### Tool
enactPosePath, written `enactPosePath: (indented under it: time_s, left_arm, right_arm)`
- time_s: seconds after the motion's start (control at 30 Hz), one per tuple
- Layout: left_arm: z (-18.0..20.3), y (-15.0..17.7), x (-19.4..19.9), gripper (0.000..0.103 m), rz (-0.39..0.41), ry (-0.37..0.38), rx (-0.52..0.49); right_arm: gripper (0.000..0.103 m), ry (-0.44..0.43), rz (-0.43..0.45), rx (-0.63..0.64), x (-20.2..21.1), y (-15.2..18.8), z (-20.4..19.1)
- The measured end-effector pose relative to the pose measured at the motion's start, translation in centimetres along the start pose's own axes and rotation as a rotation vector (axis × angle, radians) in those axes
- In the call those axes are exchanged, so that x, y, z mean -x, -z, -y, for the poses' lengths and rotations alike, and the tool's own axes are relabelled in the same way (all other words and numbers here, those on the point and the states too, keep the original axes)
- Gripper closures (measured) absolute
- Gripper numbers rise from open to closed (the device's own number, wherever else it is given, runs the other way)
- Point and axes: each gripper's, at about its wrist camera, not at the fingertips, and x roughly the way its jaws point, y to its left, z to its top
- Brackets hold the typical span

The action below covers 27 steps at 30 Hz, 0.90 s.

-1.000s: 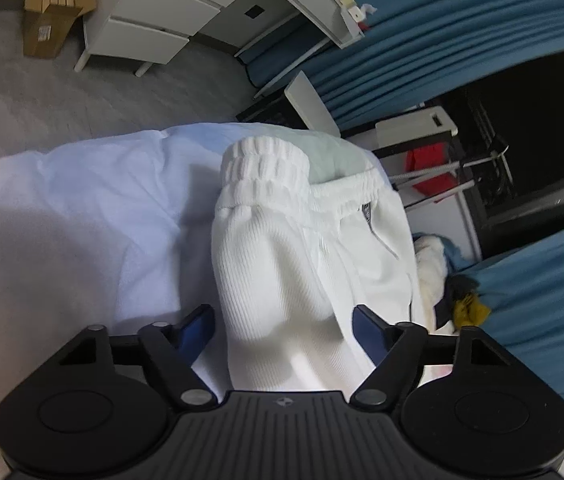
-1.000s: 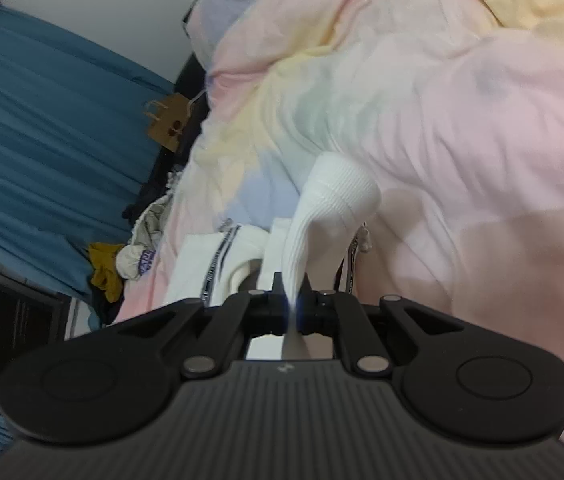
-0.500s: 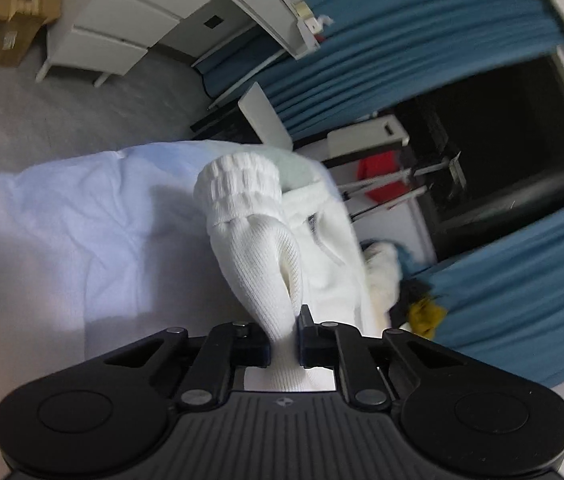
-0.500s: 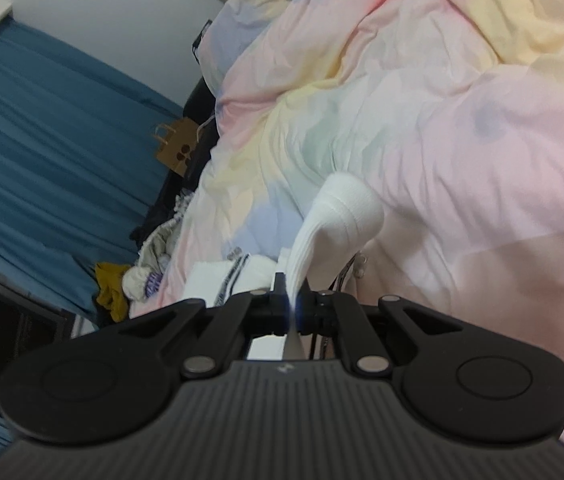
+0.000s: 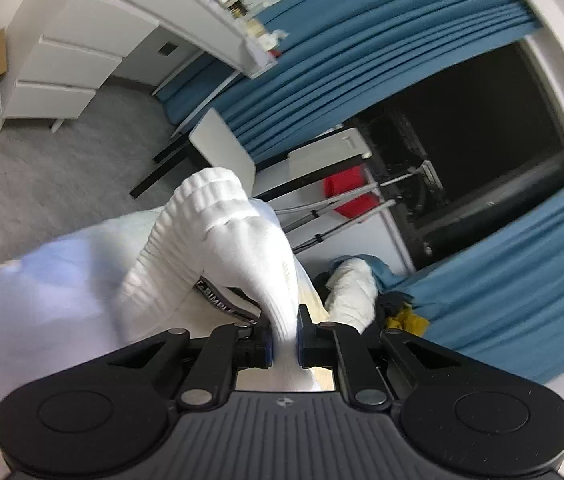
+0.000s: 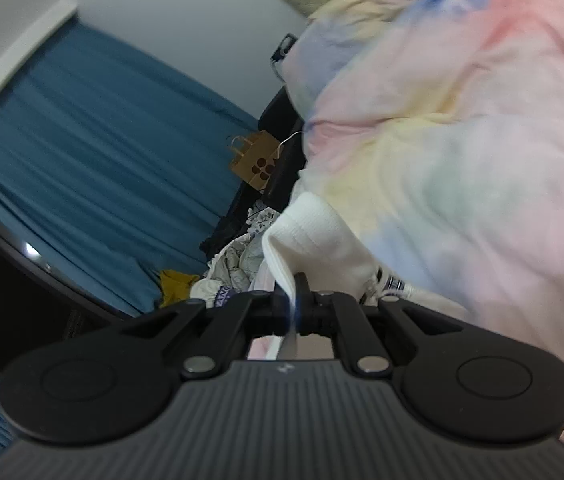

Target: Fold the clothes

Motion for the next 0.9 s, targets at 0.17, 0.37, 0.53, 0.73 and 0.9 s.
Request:
enactPosePath:
  time_s: [0.17, 0.37, 0.53, 0.73, 0.9]
  left_arm:
    - [3.0, -1.6, -10.9, 0.092, -0.031, -0.083, -0.015]
    - [3.9, -2.1, -24.0, 0.091, -0.103, -0.234, -0.076]
    - [2.8, -1.3, -30.8, 0.088, -0.142, -0.280, -0.155]
    - [2.3, -0.8, -28.9, 0.067, -0.144, -0.160, -0.159]
    - [2.3, 0.4, -22.4, 0.057, -0.101, -0.048, -0.160]
  right_arm:
    - [0.097, 0.091, -0.061, 0.080, -11.5, 1.6, -4.6]
    - [0.097, 0.218, -0.138, 0.192, -24.0, 5.8, -6.0]
    - [0.096, 0.261, -0.225, 0.301, -29.3, 8.8, -5.1]
    - [0.073, 0.152, -0.194, 0.284, -27.5, 8.6, -4.5]
    - [0.038, 0.010, -0.155, 0.263, -22.1, 7.2, -4.6]
